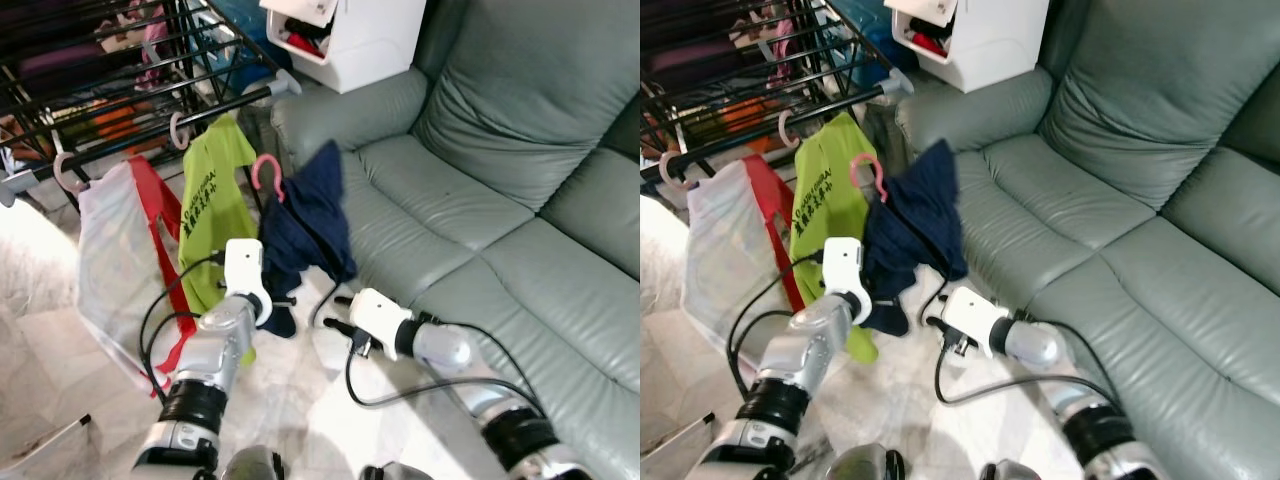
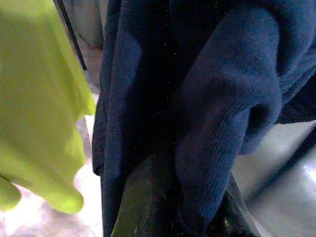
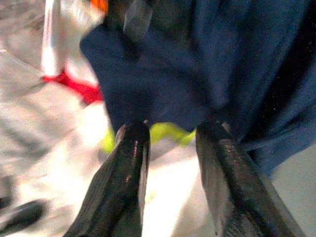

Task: Hang hanger

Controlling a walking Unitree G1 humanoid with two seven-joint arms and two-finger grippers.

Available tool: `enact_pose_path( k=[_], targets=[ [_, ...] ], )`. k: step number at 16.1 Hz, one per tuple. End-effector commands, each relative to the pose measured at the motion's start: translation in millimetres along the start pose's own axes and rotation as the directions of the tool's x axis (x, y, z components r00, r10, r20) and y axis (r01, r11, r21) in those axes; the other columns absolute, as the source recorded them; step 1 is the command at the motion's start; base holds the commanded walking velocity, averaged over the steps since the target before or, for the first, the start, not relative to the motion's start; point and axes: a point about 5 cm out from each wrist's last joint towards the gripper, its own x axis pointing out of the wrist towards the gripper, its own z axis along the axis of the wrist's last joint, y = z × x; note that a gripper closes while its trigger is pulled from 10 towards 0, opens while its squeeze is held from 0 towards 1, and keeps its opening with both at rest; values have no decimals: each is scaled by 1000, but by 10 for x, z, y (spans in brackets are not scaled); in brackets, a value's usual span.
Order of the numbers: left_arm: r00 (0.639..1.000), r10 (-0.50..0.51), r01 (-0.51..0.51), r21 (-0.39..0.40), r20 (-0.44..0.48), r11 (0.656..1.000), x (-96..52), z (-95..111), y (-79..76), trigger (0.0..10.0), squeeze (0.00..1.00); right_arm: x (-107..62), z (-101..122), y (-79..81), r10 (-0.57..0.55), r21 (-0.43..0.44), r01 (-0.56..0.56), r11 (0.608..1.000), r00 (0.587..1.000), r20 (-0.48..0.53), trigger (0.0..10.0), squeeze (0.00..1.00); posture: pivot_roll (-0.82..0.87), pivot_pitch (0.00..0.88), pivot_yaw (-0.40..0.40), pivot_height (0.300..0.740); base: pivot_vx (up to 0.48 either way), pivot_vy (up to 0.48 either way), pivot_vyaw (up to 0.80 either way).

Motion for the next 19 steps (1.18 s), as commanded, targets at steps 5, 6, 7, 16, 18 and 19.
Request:
enact_pose_path(
  k=[5, 6, 7, 16, 18, 19],
  targets=[
    [991, -62, 36, 210, 117, 977, -12, 231, 102, 0, 0, -86, 548, -399, -199, -168, 260, 951, 929, 312, 10000, 1000, -69, 8, 43, 740, 0, 0, 0],
    [985, -120, 73, 324, 126, 943, -32, 268, 125, 0, 0, -126, 604, -462, -167, -169, 229, 959, 933, 320, 10000, 1000, -70, 7, 49, 740, 0, 0, 0],
    [977, -176, 113, 402, 123, 909, -50, 283, 130, 0, 0, -178, 597, -498, -112, -182, 172, 968, 947, 300, 10000, 1000, -70, 7, 49, 740, 0, 0, 0],
    [906, -415, 313, 787, -80, 531, -216, 72, 276, 0, 0, -964, 262, -907, 198, -176, -208, 962, 977, -73, 10000, 1000, -82, 7, 58, 740, 0, 0, 0],
    [886, -456, 330, 809, -87, 487, -236, 59, 242, 0, 0, -998, 249, -909, 243, -149, -254, 956, 966, -89, 10000, 1000, -78, 7, 58, 740, 0, 0, 0],
    [867, -488, 349, 821, -100, 452, -258, 38, 216, 0, 0, -1033, 221, -922, 287, -132, -303, 944, 949, -128, 10000, 1000, -72, 6, 59, 740, 0, 0, 0]
  ],
)
